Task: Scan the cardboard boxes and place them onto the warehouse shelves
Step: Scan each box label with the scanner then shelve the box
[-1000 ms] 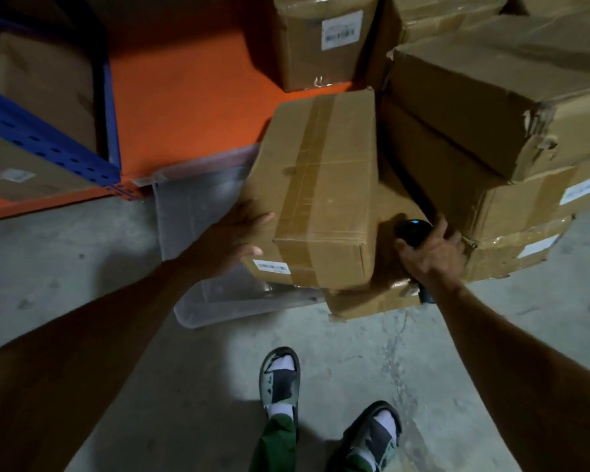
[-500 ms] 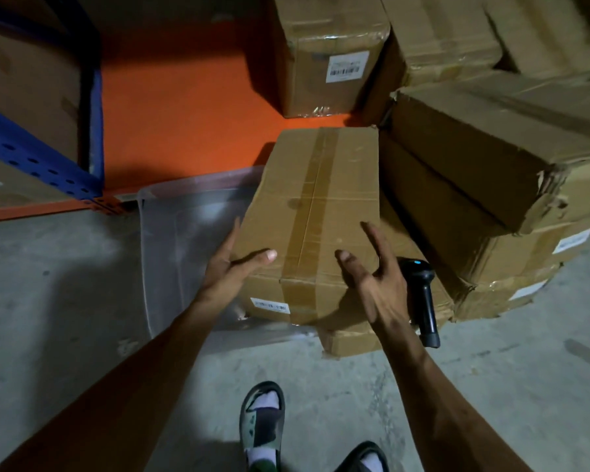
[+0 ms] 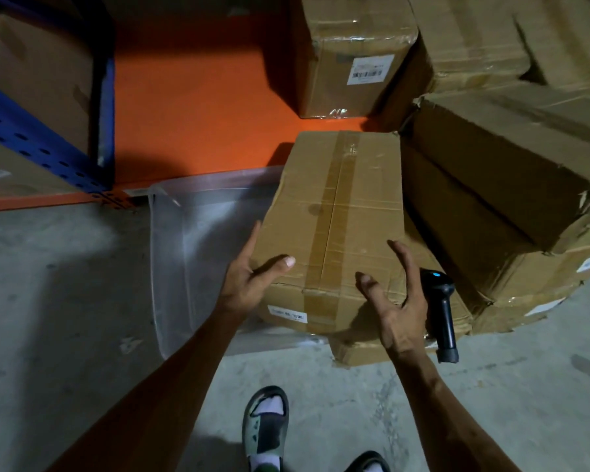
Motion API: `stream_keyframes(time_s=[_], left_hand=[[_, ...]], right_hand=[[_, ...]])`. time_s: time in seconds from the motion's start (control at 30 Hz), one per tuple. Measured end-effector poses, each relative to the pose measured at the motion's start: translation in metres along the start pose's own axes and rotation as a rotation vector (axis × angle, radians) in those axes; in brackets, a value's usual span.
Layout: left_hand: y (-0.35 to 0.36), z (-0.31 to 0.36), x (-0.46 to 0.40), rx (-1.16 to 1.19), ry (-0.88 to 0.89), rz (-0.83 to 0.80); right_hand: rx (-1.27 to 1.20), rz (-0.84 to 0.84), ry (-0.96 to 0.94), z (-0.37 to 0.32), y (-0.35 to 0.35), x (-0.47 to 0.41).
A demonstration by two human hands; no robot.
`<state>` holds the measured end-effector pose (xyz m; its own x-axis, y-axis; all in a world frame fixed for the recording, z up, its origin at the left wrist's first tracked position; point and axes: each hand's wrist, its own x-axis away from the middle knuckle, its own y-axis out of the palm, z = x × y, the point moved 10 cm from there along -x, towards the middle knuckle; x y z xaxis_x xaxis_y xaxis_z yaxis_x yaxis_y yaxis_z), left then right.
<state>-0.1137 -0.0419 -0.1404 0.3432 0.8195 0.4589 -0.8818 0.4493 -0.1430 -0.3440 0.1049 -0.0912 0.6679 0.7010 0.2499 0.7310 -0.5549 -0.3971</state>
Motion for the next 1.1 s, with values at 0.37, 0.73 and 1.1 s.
stream_keyframes(time_s=[0.37, 0.73, 1.1], left_hand=[[0.007, 0.045, 0.002, 0.169, 0.07, 0.094], [-0.025, 0.258, 0.137, -0.034, 0.246, 0.223], [0.005, 0.47, 0.332, -0.008, 0.45, 0.262]], right_hand=[[-0.056, 0.11, -0.054, -0.03, -0.028, -0.02], [-0.215, 0.133, -0.064, -0.2, -0.128, 0.054], [-0.288, 0.155, -0.366, -0.408, -0.313, 0.183]])
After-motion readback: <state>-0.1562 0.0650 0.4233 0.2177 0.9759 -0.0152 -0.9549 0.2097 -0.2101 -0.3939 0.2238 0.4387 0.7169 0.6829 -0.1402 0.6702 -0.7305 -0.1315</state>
